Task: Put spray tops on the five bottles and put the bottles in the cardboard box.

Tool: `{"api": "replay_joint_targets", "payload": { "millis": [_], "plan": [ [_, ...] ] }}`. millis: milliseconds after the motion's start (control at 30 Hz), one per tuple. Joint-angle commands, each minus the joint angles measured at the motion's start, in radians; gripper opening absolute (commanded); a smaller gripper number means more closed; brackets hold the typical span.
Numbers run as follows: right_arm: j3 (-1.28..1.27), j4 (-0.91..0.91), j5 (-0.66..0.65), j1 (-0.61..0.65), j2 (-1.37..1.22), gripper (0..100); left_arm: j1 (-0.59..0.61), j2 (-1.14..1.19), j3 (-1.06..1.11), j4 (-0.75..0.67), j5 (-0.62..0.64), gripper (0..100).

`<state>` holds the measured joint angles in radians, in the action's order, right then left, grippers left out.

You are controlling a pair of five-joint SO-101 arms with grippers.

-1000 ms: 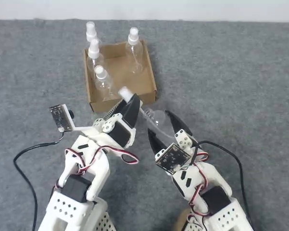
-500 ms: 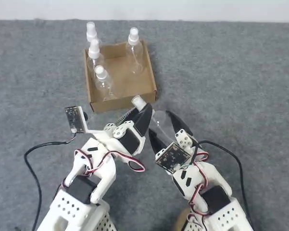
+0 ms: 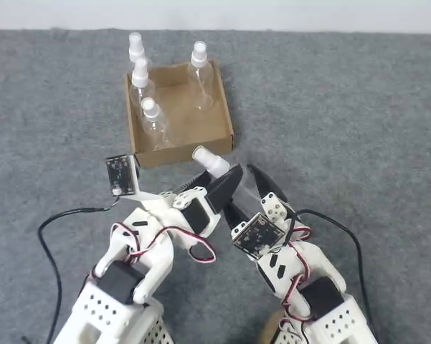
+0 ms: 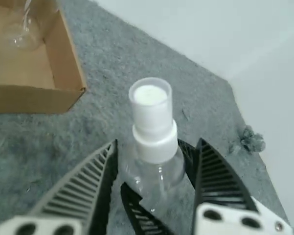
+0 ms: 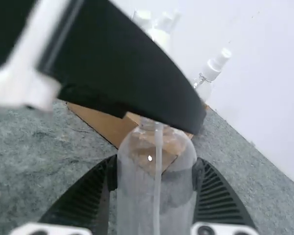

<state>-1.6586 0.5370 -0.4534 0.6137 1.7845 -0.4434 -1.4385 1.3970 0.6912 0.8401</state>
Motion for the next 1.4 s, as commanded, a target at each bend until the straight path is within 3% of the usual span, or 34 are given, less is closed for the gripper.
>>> {"api": "replay_joint_targets", "payload": {
  "millis": [0,367,667,933,1233,1367],
  "plan": [
    [-0.025,0.002,0.006,0.008,0.028,11.7,0.012,-0.017,-0.101,0.054,-0.005,24],
    [-0.025,0.001,0.006,0.008,0.028,11.7,0.100,-0.049,-0.140,0.064,-0.008,24],
    [-0.025,-0.004,0.008,0.008,0.028,11.7,0.101,-0.397,-0.128,0.224,-0.009,24],
    [-0.025,-0.010,0.008,0.008,0.030,11.7,0.258,-0.359,-0.119,0.167,-0.006,24],
    [-0.025,-0.101,0.008,0.008,0.030,11.8,0.354,-0.359,-0.117,0.164,-0.002,23],
    [-0.021,-0.142,0.017,0.008,0.030,11.8,0.391,-0.359,-0.067,0.084,-0.002,23]
  ]
}}
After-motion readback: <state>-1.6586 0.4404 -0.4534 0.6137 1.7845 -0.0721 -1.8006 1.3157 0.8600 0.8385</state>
